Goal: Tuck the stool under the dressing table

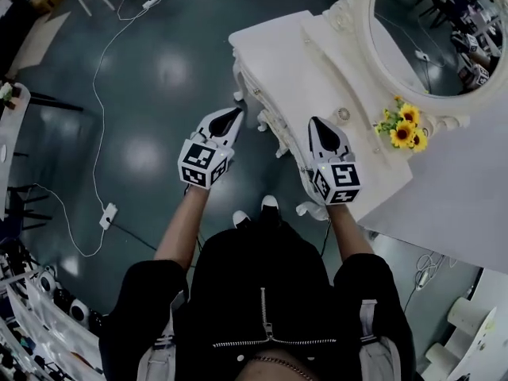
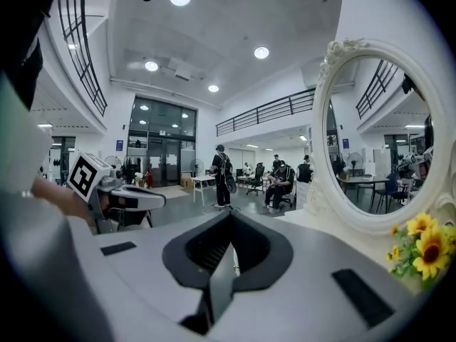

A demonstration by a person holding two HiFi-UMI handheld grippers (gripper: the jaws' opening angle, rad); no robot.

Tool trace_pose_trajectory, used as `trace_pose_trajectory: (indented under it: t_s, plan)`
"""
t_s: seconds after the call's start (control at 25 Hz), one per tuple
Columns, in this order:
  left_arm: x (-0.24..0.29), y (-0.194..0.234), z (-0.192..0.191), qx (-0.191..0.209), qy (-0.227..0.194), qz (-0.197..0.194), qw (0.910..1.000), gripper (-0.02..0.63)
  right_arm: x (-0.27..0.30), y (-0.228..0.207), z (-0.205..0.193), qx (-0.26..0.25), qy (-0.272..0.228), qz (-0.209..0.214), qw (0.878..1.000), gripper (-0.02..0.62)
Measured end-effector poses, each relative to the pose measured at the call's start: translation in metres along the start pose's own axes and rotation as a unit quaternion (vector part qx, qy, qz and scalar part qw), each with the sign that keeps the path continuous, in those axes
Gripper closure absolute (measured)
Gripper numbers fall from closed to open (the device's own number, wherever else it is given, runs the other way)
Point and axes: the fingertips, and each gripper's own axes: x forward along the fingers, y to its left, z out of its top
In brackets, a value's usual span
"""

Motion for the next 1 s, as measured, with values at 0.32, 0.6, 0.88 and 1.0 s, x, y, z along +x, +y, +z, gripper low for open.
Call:
trace_pose_trajectory:
  t_s: [0.32, 0.6, 0.88, 1.0]
  plan:
    - [-0.008, -0.004, 0.018, 0.018, -0.014, 0.006, 0.9997, 0.578, -0.018, -0.001, 0.002, -0.014, -0.015, -0.01, 1.0, 0.592]
    - [-0.011, -0.004, 0.008, 0.009, -0.008, 0.012, 0.9999, 0.578, -0.015, 0.004, -0.002, -0.012, -0.011, -0.006, 1.0, 0.592]
    - [-0.016, 0.001, 0.004, 0.0, -0.006, 0.022, 0.9997, 0.579, -0.011, 0.009, -0.006, -0.015, -0.005, 0.003, 1.0, 0.592]
    - [-0.02, 0.002, 0.002, -0.003, -0.005, 0.023, 0.9997, 0.578, -0.012, 0.012, -0.007, -0.016, -0.002, 0.004, 1.0, 0.591]
